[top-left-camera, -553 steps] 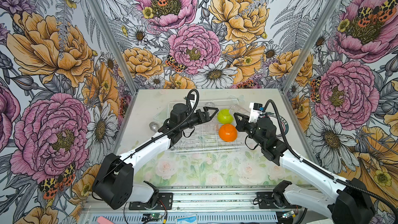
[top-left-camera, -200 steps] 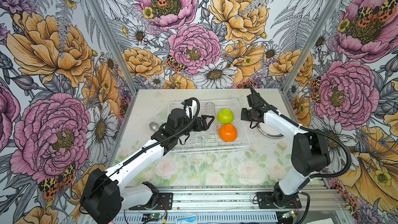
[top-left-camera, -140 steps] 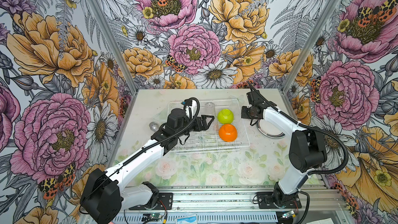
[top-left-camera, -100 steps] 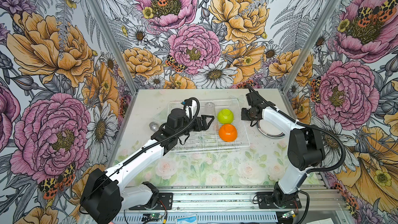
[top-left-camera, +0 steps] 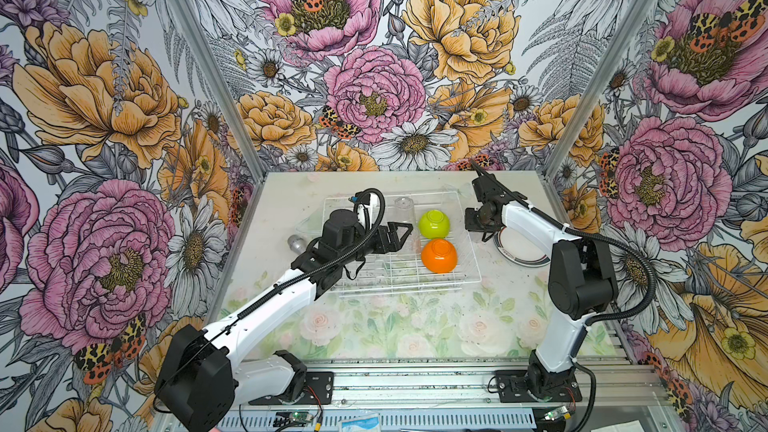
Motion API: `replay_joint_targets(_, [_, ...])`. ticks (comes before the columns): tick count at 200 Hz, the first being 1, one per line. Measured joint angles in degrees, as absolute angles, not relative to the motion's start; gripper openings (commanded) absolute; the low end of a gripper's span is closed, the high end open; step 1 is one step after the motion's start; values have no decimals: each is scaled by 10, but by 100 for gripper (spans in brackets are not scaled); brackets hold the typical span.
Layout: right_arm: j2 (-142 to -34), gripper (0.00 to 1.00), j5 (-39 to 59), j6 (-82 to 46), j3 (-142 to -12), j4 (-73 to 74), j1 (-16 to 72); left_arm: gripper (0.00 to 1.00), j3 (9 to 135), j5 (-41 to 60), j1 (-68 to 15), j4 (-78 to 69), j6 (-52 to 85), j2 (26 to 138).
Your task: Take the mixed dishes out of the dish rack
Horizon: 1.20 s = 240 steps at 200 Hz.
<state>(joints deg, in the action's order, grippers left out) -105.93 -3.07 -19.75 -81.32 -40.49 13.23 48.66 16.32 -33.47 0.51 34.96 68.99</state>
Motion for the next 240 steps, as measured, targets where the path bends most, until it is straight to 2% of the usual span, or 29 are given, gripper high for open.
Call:
replay_joint_targets(34, [-1063,59,-30,-195,-825,-405,128,99,487,163,-330,7,350,690])
replay_joint_targets(83, [-1044,61,-13,-200,-834,-406,128,99,487,163,-323,7,349,690])
replay_joint_targets(118, [-959,61,-4,-205,-821,-393,128,99,487,163,-321,8,349,694])
replay_joint_targets(173, [-746,66,60,-265,-620,-246,131,99,487,163,-321,6,349,723])
replay_joint_targets(196, [-707,68,98,-295,-545,-194,137,99,487,163,-321,6,349,741])
replay_joint_targets(240, [-641,81,133,-349,-413,-77,145,99,487,165,-324,-10,349,782])
